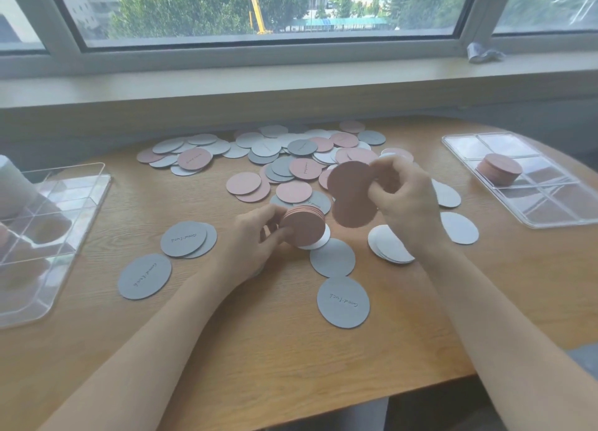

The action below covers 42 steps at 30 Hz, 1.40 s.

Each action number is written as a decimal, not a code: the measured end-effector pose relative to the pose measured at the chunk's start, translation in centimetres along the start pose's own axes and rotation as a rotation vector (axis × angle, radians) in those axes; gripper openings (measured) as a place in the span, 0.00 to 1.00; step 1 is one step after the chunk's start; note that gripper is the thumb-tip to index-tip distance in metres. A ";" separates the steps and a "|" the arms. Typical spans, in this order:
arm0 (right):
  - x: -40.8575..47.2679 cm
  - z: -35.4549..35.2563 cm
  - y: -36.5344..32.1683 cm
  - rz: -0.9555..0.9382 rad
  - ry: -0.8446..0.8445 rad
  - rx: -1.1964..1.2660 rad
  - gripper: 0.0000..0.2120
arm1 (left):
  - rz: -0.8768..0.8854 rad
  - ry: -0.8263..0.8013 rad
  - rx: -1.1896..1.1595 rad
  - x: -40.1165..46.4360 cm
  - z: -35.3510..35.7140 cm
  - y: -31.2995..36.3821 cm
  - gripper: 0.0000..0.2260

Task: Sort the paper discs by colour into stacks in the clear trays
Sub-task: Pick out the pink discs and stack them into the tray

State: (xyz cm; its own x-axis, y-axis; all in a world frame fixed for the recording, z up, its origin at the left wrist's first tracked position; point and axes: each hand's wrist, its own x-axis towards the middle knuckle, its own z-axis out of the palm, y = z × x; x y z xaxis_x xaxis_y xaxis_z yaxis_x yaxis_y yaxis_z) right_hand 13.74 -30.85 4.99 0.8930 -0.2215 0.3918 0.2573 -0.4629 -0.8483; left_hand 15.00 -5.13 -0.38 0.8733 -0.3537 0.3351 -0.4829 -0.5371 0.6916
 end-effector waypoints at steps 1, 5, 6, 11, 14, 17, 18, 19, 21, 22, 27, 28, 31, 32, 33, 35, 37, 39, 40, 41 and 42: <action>0.0 0.7 -0.2 0.043 -0.038 0.096 0.11 | -0.001 -0.002 -0.004 0.0 0.0 0.0 0.06; -0.3 3.4 -0.3 0.144 -0.165 0.371 0.11 | 0.005 0.008 -0.015 0.0 0.0 0.1 0.08; -0.5 4.0 -0.1 0.155 -0.191 0.407 0.11 | 0.007 0.013 -0.008 0.0 -0.1 0.2 0.10; -1.4 4.6 0.5 0.177 -0.202 0.500 0.09 | -0.018 0.015 0.007 0.1 -0.4 0.0 0.07; -1.2 4.2 1.2 0.214 -0.045 0.487 0.10 | -0.028 0.019 0.007 0.1 -0.4 0.4 0.06; -1.1 4.0 1.8 0.194 0.052 0.341 0.11 | -0.037 0.049 0.022 0.1 -0.4 0.5 0.06; -1.2 4.0 1.8 0.169 0.049 0.271 0.11 | -0.042 0.066 0.034 0.1 -0.4 0.5 0.06; -1.4 4.1 1.8 0.137 0.029 0.217 0.11 | -0.048 0.082 0.044 0.1 -0.4 0.4 0.06; -1.9 4.4 1.6 0.069 -0.058 0.157 0.11 | -0.060 0.110 0.069 0.1 -0.3 0.3 0.06; -2.1 4.7 1.5 0.035 -0.118 0.127 0.10 | -0.062 0.124 0.093 0.1 -0.3 0.3 0.06; -3.0 5.8 1.2 -0.155 -0.358 -0.042 0.15 | -0.065 0.163 0.217 0.1 -0.4 0.3 0.06; -3.0 6.1 1.3 -0.194 -0.378 -0.097 0.18 | -0.061 0.169 0.240 0.1 -0.4 0.3 0.05; -2.5 6.9 1.4 -0.251 -0.428 -0.306 0.21 | -0.038 0.169 0.309 0.0 -0.5 0.2 0.05; -2.1 7.0 1.2 -0.241 -0.456 -0.339 0.20 | -0.026 0.170 0.334 0.1 -0.5 0.1 0.06; -1.6 7.1 0.9 -0.231 -0.494 -0.343 0.20 | -0.011 0.173 0.358 0.1 -0.5 -0.2 0.07; -0.5 7.0 0.5 -0.247 -0.569 -0.331 0.20 | 0.009 0.181 0.393 0.3 -0.7 -0.7 0.11; 0.3 7.1 0.5 -0.281 -0.608 -0.336 0.21 | 0.014 0.179 0.395 0.5 -0.8 -0.9 0.16; 0.3 7.5 0.8 -0.299 -0.612 -0.344 0.23 | 0.028 0.164 0.392 0.5 -0.8 -1.1 0.20; 0.0 7.8 1.0 -0.297 -0.602 -0.335 0.24 | 0.035 0.153 0.397 0.5 -0.9 -1.2 0.20; -0.4 8.1 1.1 -0.290 -0.587 -0.307 0.24 | 0.036 0.145 0.401 0.5 -1.0 -1.3 0.20; -0.7 8.3 1.3 -0.285 -0.571 -0.264 0.24 | 0.028 0.141 0.397 0.6 -1.1 -1.4 0.20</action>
State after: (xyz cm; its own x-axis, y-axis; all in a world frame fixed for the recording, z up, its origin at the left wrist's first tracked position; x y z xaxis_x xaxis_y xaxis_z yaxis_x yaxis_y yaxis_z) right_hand 16.50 -24.19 0.68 0.8769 0.3934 0.2762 0.4774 -0.6454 -0.5962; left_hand 16.26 -3.71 -0.42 0.8462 -0.2791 0.4539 -0.4703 -0.7918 0.3898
